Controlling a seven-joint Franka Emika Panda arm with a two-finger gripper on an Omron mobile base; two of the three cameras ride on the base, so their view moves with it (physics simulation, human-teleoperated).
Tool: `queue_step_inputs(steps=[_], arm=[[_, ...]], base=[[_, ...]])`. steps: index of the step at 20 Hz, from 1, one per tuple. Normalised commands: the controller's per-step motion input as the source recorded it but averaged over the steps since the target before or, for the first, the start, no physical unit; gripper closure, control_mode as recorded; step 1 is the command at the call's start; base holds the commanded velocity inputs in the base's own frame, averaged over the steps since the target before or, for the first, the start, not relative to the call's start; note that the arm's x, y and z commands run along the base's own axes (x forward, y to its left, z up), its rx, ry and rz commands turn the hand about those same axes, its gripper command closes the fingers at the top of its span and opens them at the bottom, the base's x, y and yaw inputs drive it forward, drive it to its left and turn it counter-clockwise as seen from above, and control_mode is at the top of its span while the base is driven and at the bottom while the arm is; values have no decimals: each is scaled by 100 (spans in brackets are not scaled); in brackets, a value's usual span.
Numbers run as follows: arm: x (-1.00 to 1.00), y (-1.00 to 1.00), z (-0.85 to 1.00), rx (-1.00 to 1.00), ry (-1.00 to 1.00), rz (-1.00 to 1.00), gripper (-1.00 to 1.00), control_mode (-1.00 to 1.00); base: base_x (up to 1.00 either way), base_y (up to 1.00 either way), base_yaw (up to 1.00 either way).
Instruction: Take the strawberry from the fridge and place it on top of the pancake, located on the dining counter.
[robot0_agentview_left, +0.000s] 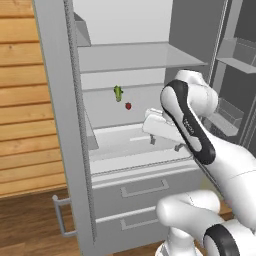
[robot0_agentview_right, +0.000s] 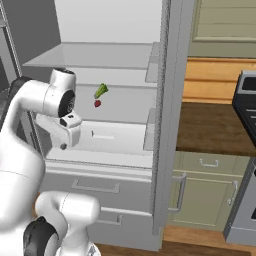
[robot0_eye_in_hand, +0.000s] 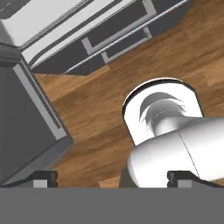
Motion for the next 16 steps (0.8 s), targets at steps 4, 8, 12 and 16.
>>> queue_step_inputs(steps=[4,8,12,16], arm=[[-46,-55,0,-16,-80,27,-100,-100],[-44,-28,2,-15,-49,30,-100,-100],[-50,4,19,-17,-21,33,-100,-100],[-12,13,-2,-7,8,5,-100,-100]], base=[[0,0,0],[0,0,0],[0,0,0],[0,0,0]])
